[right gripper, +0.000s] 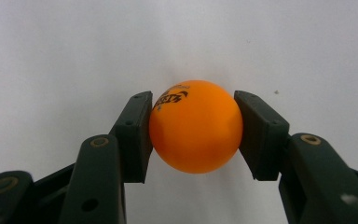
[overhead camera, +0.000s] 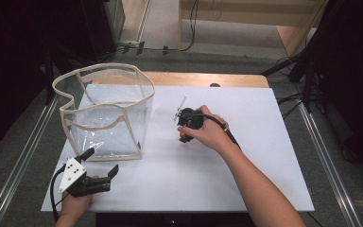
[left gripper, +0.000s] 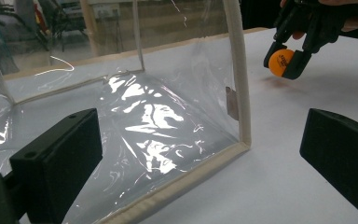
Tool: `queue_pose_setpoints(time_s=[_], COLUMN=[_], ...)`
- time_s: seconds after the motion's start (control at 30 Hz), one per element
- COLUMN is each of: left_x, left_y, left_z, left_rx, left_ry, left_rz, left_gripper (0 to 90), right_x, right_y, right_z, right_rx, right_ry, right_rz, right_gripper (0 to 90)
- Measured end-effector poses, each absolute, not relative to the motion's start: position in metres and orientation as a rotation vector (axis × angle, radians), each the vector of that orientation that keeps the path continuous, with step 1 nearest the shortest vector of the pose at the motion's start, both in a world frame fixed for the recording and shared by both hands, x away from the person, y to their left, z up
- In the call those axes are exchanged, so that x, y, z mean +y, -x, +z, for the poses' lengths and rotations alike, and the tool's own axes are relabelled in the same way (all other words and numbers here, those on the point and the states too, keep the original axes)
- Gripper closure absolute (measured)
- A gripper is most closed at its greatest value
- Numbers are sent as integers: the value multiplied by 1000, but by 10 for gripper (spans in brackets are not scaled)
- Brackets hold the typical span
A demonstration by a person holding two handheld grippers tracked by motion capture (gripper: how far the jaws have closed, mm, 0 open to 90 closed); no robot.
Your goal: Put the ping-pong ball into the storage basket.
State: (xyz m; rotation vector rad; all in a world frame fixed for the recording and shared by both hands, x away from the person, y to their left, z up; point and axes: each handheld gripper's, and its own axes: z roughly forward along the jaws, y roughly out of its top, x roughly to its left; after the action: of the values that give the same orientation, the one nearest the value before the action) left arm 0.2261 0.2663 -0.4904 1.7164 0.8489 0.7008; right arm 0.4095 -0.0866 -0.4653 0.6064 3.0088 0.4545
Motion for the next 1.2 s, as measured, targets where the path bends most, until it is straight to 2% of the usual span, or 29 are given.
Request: queue_pose_setpoints(time_s=[1.2], left_x=[267], left_y=[-226], left_z=[-490], left_rx=[844], left_ry=[-1716], left_rz=[697], left_gripper=[0], right_x=[-77], right_y=[-412], right_z=[-413], right_rx=[3015], right_ry=[-516], right_rz=[457], right_gripper=[475])
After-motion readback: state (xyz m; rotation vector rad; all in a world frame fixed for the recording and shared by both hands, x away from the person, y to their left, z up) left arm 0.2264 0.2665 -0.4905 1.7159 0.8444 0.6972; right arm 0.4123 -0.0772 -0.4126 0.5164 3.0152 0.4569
